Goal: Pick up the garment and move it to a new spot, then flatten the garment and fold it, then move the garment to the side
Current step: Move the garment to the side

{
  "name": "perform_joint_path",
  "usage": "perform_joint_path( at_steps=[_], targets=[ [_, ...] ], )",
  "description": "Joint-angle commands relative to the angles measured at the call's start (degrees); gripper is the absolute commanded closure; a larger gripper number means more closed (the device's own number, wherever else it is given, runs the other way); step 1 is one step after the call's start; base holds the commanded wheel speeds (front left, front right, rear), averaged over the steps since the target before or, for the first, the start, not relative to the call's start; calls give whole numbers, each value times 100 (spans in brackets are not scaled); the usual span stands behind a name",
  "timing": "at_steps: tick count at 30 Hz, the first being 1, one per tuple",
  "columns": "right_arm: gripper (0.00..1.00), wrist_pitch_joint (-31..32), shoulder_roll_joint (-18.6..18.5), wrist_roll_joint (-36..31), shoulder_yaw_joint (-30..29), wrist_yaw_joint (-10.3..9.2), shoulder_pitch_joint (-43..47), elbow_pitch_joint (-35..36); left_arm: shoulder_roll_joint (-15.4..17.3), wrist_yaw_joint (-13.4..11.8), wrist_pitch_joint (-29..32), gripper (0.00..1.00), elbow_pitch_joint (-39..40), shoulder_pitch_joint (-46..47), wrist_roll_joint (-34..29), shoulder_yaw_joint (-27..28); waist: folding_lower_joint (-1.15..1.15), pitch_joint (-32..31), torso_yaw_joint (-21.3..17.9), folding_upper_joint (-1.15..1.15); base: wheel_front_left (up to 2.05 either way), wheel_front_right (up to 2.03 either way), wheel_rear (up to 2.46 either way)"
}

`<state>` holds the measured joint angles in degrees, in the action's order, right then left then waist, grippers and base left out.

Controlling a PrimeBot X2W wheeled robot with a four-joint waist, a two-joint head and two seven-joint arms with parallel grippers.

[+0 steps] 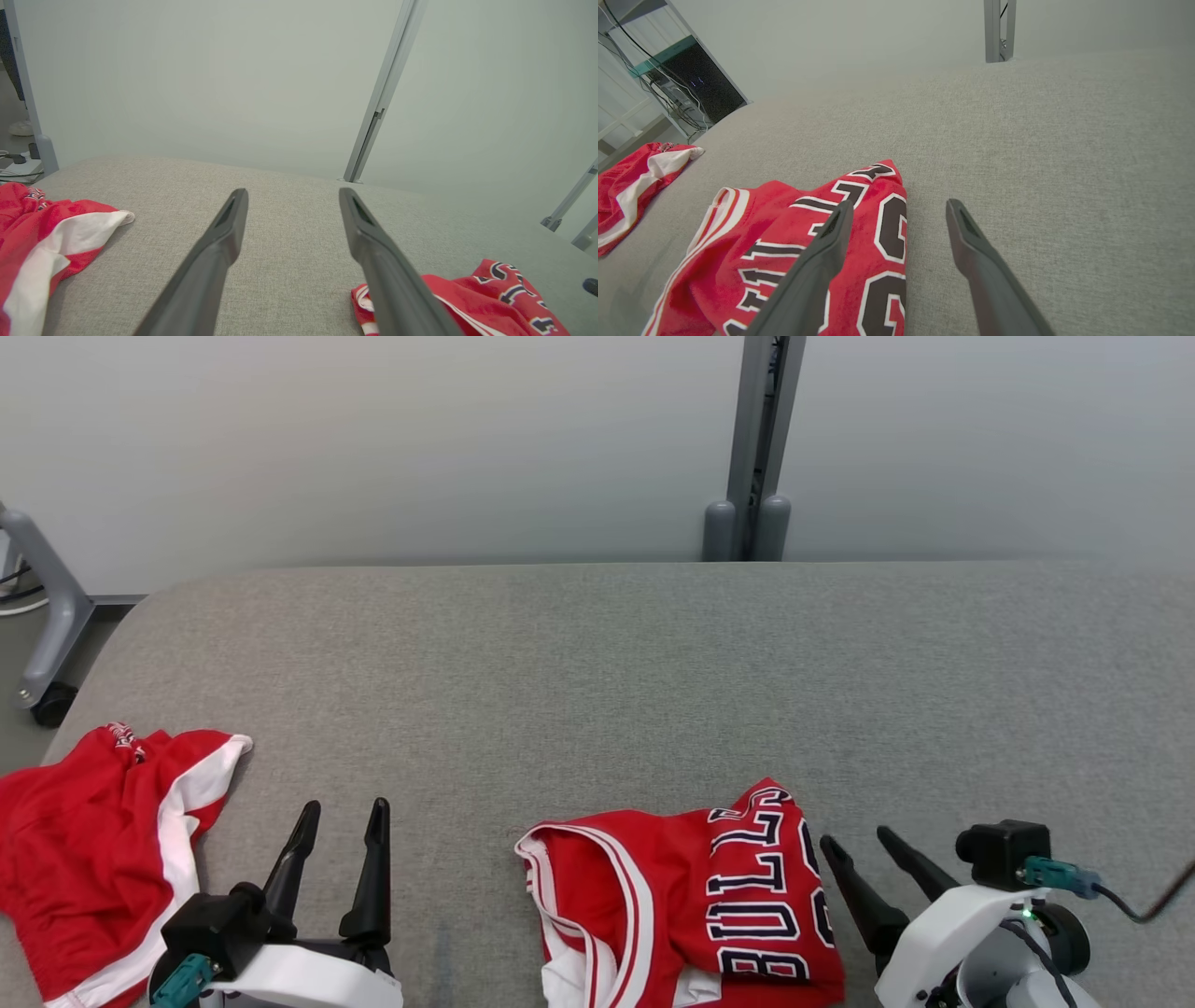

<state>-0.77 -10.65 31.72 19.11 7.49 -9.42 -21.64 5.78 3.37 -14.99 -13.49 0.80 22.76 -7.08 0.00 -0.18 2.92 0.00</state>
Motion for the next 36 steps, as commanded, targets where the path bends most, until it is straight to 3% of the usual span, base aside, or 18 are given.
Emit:
perform_joint_path(
  at_steps=[1,8,15,16,17,24,30,36],
  targets=[
    [0,298,-69,137,106,1,-167,-232,-6,34,-25,0,-29,99,-37,-8,0,5,105,0,0,0,0],
    [0,1154,4,358,209,1,-432,-924,-9,59,-26,0,-103,117,-50,2,0,39,389,0,0,0,0],
    [0,1367,43,666,213,1,-543,-1298,0,112,-26,0,-141,167,-65,20,0,103,616,0,0,0,0],
    [56,1320,31,691,226,1,-565,-1314,0,121,-26,0,-148,175,-68,24,0,110,633,0,0,0,0],
    [99,1263,9,711,244,1,-583,-1321,4,128,-26,0,-154,177,-69,32,0,118,645,0,0,0,0],
    [100,664,-178,755,404,1,-874,-1115,29,158,-26,0,-157,238,-71,69,0,181,551,0,0,0,0],
    [100,327,-632,702,613,1,-1583,-839,-3,194,-25,0,-39,334,-109,5,0,476,235,0,0,0,0],
    [100,79,-1242,827,670,0,-2610,-1032,27,255,-14,0,50,655,-145,-77,0,1087,-61,0,0,0,0]
  ],
)
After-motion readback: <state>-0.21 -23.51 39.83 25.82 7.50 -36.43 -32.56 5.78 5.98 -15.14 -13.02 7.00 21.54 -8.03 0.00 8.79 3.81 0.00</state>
